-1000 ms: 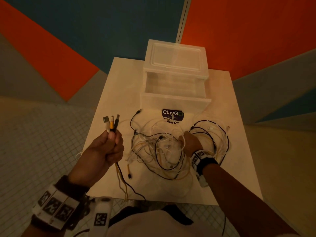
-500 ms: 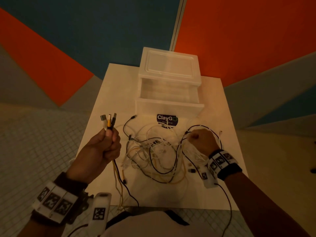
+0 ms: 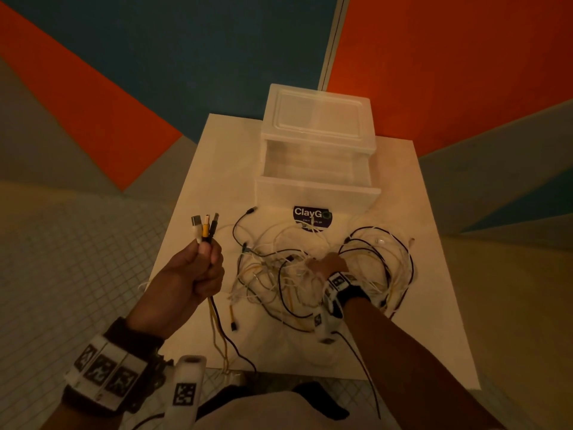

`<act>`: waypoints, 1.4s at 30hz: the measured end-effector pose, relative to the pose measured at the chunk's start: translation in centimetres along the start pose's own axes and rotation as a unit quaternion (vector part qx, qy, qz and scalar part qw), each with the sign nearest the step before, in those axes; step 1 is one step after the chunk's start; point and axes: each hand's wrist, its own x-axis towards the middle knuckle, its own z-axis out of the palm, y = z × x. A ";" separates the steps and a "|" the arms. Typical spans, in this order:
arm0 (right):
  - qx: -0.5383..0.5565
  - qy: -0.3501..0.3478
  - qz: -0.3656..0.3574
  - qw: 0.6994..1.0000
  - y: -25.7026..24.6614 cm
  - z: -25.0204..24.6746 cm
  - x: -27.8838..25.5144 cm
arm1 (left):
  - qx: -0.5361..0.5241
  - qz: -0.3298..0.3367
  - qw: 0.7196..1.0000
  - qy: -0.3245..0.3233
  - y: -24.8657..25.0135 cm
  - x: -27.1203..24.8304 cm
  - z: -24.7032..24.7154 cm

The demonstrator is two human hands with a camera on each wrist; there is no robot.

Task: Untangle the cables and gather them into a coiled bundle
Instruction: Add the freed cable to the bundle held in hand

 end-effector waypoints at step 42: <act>0.255 0.126 -0.431 0.857 -9.9 -4.8 -18.1 | 0.040 0.025 0.996 0.077 -0.5 2.9 5.3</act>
